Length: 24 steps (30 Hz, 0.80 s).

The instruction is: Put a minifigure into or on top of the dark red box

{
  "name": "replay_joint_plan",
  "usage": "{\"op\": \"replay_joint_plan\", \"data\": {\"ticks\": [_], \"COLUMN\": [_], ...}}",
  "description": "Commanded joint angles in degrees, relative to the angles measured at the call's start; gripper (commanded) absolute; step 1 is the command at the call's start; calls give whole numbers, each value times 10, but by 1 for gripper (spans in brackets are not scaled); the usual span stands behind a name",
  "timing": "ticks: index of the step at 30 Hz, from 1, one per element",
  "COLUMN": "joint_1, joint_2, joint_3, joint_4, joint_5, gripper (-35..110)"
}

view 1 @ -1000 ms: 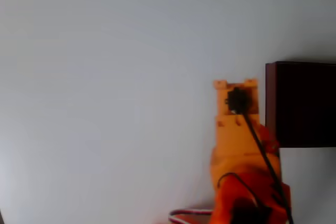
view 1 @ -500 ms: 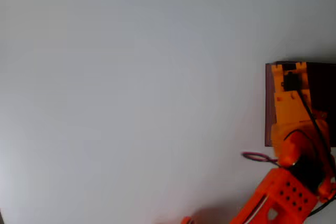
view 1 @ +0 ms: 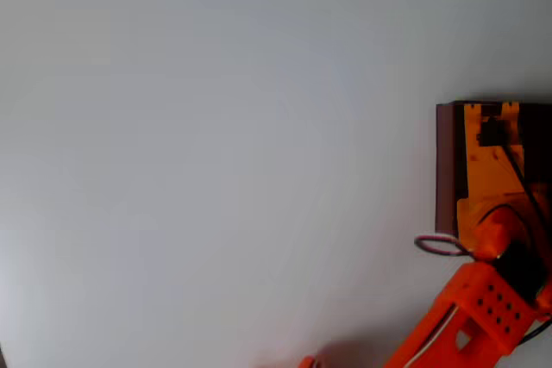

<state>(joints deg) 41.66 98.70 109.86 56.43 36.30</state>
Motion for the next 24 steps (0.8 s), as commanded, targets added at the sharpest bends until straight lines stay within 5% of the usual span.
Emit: {"op": "replay_joint_plan", "data": {"ticks": [1, 9, 13, 24], "joint_1": [-16, -169, -298, -594], "joint_2": [114, 606, 912, 933], "joint_3": [36, 297, 373, 336], "joint_4": [31, 30, 113, 297], "joint_5": [-10, -158, -200, -279], "gripper": [13, 15, 13, 0]}}
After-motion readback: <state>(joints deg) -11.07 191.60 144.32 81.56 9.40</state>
